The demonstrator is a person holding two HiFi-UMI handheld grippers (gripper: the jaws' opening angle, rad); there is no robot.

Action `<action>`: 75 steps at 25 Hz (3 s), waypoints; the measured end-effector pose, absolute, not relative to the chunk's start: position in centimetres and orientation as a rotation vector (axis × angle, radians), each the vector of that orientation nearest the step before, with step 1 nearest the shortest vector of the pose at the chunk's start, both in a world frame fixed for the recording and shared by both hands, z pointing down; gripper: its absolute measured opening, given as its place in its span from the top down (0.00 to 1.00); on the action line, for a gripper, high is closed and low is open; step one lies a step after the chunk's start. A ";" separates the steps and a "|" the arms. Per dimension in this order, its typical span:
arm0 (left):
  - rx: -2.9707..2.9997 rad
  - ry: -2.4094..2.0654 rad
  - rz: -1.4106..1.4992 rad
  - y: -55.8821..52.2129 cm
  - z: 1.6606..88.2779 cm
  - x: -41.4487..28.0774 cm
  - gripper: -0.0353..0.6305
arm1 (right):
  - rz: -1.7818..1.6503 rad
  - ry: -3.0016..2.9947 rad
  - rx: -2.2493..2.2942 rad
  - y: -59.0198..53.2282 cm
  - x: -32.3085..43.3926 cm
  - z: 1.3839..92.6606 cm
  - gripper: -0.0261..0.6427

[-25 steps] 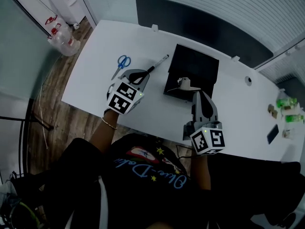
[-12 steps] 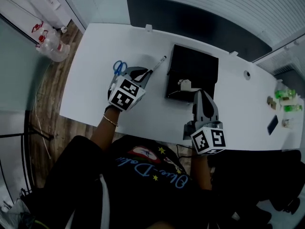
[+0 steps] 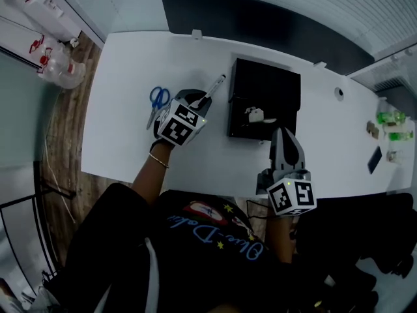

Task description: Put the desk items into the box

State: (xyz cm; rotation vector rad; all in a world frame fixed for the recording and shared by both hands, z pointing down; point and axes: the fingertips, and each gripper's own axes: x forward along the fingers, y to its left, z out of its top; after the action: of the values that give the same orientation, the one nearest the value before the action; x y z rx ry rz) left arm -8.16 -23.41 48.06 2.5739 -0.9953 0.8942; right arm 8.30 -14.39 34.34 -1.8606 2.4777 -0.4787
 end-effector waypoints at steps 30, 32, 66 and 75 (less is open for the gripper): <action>2.379 -0.930 1.036 -28.3 56.6 -6.0 0.80 | -0.571 2.405 -2.019 -15.8 9.9 36.2 0.94; 2.373 -0.932 1.020 -28.4 56.6 -6.1 0.81 | -0.570 2.405 -2.017 -15.9 9.9 36.1 0.94; 2.447 -1.025 0.839 -25.5 50.7 -7.8 0.84 | -0.574 2.589 -1.924 -16.5 10.9 35.6 0.94; 2.519 -1.047 0.767 -22.7 46.5 -6.9 0.84 | -0.657 2.613 -1.728 -15.9 11.8 34.3 0.94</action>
State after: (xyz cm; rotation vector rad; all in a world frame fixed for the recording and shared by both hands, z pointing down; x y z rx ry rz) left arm -6.94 -22.67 46.54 2.5190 -1.0473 0.7671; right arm 11.84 -15.91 34.34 -1.7277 2.6134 -0.6569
